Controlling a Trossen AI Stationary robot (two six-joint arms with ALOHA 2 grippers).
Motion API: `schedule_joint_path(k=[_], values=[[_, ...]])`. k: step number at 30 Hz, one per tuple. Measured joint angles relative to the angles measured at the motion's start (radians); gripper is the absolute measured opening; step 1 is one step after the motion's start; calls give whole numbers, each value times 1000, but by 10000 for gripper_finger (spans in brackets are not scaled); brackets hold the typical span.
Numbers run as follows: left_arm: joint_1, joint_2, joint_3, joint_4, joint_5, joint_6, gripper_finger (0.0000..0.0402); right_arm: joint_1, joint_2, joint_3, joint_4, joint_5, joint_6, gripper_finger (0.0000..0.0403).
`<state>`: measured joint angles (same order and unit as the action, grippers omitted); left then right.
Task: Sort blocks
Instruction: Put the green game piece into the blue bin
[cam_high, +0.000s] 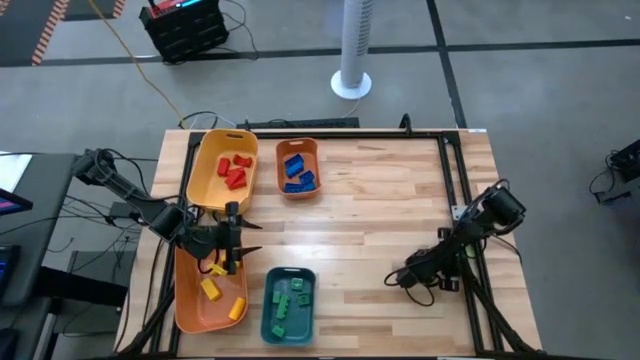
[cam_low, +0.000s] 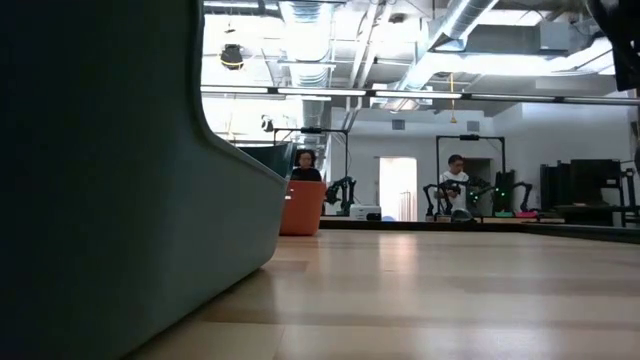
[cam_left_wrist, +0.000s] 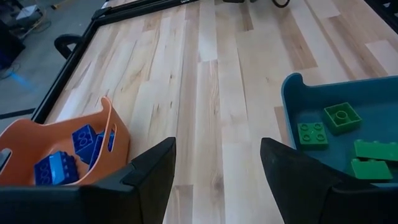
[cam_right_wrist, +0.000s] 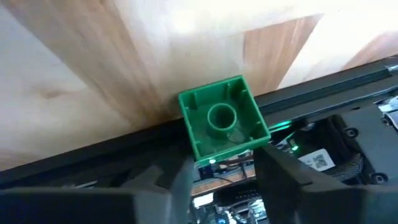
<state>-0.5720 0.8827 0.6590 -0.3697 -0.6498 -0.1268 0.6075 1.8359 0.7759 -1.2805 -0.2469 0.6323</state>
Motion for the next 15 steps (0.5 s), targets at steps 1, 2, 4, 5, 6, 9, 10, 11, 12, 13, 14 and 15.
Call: schedule_joint_path(k=[1,2,4,5,6,9,10,11,12,13,14,15], values=[[0,0,0,-2,0,0,231,-1,0,4,-3,0,0,152],[0,0,0,-2,0,0,231,-3,0,9,-7,4,0,141],[0,0,0,-2,0,5,231,-8,2,31,-17,26,0,124],[0,0,0,-2,0,5,231,-10,1,43,-24,41,3,119],[0,0,0,-1,0,6,231,-13,-1,54,-29,63,13,115],[0,0,0,-1,0,6,231,-14,-22,83,-27,98,26,118],[0,0,0,-1,0,6,231,-14,-29,90,-20,102,26,123],[0,0,0,0,0,6,231,-14,-34,96,-7,102,26,130],[0,0,0,0,0,6,231,-14,-36,103,3,102,26,139],[0,0,0,0,0,6,231,-15,-38,110,9,103,26,149],[0,0,0,1,0,6,231,-16,-38,117,11,111,29,160],[0,0,0,1,0,6,231,-16,-38,122,18,122,38,171]])
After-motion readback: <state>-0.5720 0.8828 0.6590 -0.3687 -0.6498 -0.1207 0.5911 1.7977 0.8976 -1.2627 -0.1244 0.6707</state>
